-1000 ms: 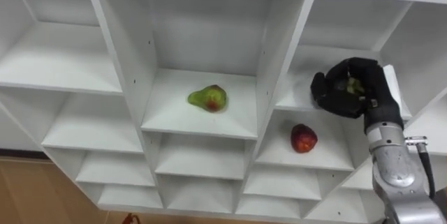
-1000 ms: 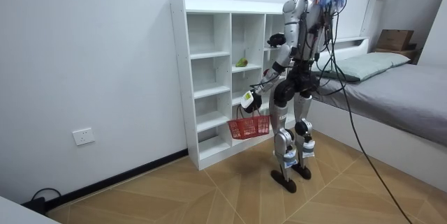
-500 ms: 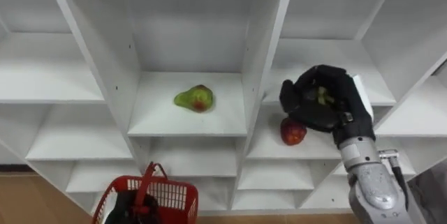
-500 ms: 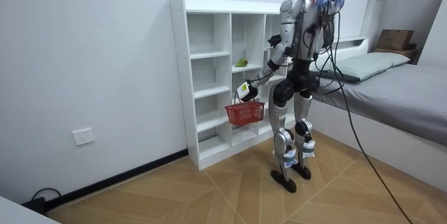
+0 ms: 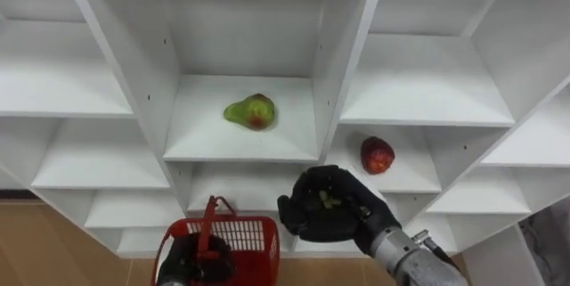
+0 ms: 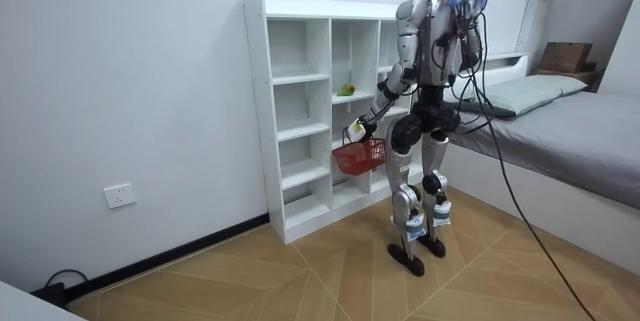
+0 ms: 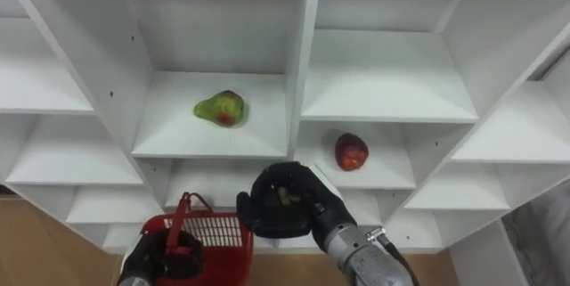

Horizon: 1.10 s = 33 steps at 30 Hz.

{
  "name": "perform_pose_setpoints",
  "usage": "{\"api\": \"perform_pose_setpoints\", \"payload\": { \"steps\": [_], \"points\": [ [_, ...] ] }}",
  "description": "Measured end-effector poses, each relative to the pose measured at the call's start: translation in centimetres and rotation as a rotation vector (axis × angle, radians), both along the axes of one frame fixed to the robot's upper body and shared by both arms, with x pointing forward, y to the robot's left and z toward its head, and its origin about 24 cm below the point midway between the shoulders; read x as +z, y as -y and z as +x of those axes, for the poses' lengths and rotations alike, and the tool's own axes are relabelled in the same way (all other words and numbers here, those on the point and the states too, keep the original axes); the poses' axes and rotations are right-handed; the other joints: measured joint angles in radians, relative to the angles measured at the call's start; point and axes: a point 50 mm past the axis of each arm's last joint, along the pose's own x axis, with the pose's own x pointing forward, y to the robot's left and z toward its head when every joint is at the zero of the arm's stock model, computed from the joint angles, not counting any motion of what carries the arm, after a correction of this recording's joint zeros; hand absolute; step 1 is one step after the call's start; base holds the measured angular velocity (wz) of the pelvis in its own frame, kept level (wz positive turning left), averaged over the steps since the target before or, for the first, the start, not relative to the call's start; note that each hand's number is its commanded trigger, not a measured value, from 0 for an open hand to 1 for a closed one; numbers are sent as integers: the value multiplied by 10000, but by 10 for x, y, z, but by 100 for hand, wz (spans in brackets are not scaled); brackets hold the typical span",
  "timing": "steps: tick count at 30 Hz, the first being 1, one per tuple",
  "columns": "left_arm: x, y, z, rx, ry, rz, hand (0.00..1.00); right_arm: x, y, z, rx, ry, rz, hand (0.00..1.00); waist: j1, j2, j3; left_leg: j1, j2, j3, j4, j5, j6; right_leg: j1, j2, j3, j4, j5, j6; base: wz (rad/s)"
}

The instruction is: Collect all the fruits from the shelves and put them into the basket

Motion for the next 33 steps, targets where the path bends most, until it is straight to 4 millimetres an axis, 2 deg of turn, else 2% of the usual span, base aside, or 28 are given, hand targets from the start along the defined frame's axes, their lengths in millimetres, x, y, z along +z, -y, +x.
{"api": "perform_pose_setpoints", "payload": {
  "steps": [3, 7, 16, 22, 33],
  "points": [
    [1, 2, 5, 82, 20, -326, 100, 0, -5, 0, 58, -115, 201, 100, 9, -74, 28, -189, -1, 2, 37, 0, 0, -175, -2, -3, 2, 0, 0, 0],
    [3, 7, 11, -4, 122, -471, 100, -8, -9, -3, 135, -597, 252, 100, 14, -69, 36, -336, -2, 23, 67, 1, 1, -339, -7, 11, 3, 7, 2, 0],
    [2, 10, 13, 33, 24, -636, 100, -30, -2, -4, -567, -1643, 192, 100, -41, 104, 135, -518, -2, 11, 74, 1, 1, -483, -6, -19, -2, 7, 3, 0],
    [1, 11, 13, 14, -22, -653, 100, -44, 5, -5, -879, -2228, -258, 100, -47, 313, 104, -725, -1, 10, 83, 1, 1, -674, -1, -28, 26, 8, 1, 0],
    [1, 18, 21, -597, -69, -937, 100, -45, 5, 12, -1256, -2127, -542, 100, -14, 350, 104, -1185, -11, -7, 380, 3, -1, -982, -46, -308, 27, 15, -12, 4]
  ]
}}
